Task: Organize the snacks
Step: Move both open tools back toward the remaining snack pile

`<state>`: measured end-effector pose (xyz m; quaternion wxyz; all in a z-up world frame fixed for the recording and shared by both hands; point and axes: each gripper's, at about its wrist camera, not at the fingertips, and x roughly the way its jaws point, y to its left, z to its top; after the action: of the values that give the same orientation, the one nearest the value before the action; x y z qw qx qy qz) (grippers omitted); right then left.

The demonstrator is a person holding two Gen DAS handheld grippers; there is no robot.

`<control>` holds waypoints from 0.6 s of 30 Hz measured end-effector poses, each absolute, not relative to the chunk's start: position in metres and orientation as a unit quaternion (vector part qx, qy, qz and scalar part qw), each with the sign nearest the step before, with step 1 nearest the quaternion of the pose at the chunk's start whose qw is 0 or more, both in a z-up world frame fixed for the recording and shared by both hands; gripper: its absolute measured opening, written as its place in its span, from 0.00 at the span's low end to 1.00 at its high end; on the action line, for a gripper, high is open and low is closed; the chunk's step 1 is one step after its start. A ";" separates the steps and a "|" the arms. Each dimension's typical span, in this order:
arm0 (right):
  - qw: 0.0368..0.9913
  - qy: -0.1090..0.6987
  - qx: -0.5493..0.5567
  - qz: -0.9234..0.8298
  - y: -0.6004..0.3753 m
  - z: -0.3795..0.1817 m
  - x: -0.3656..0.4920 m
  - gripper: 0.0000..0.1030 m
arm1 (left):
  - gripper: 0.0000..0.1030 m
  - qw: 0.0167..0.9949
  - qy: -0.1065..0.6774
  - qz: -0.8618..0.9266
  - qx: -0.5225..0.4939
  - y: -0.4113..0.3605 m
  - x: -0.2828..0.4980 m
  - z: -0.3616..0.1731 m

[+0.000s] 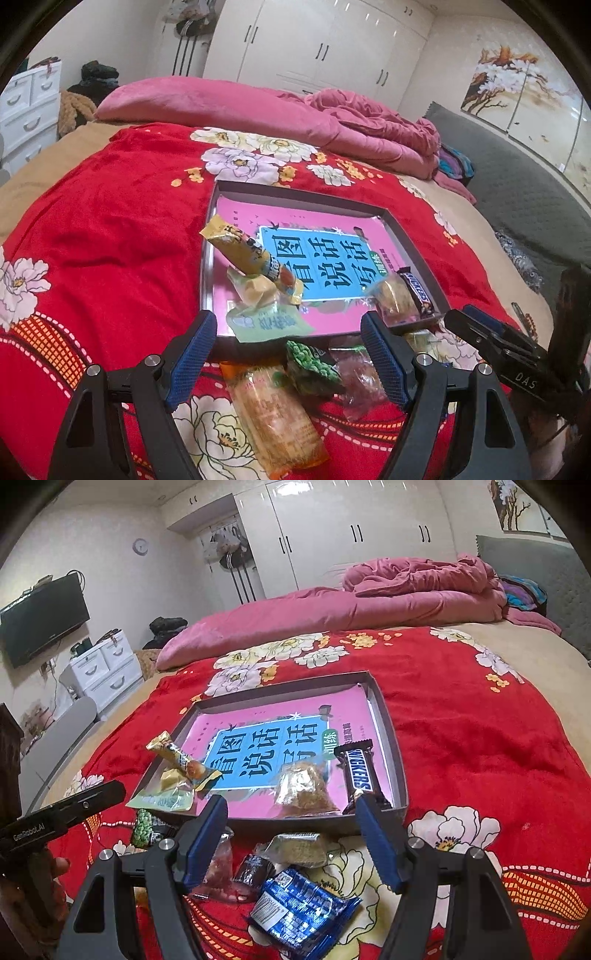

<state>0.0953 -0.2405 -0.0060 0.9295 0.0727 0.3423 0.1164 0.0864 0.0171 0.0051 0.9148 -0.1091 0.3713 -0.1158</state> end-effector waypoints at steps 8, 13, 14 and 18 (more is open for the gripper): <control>0.929 0.345 0.068 0.114 -0.239 -0.006 0.088 0.69 | 0.79 0.908 0.388 -0.123 -0.103 0.013 0.079 0.000; 0.928 0.350 0.066 0.113 -0.238 -0.007 0.085 0.69 | 0.79 0.903 0.398 -0.130 -0.094 0.008 0.074 -0.004; 0.927 0.351 0.065 0.113 -0.238 -0.007 0.085 0.69 | 0.79 0.901 0.402 -0.131 -0.094 0.007 0.074 -0.005; 0.925 0.357 0.067 0.110 -0.238 -0.009 0.082 0.69 | 0.79 0.895 0.416 -0.133 -0.095 0.005 0.075 -0.010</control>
<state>0.0817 -0.2382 -0.0090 0.9251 0.0668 0.3571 0.1104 0.0755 0.0051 -0.0102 0.8947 -0.0953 0.4157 -0.1330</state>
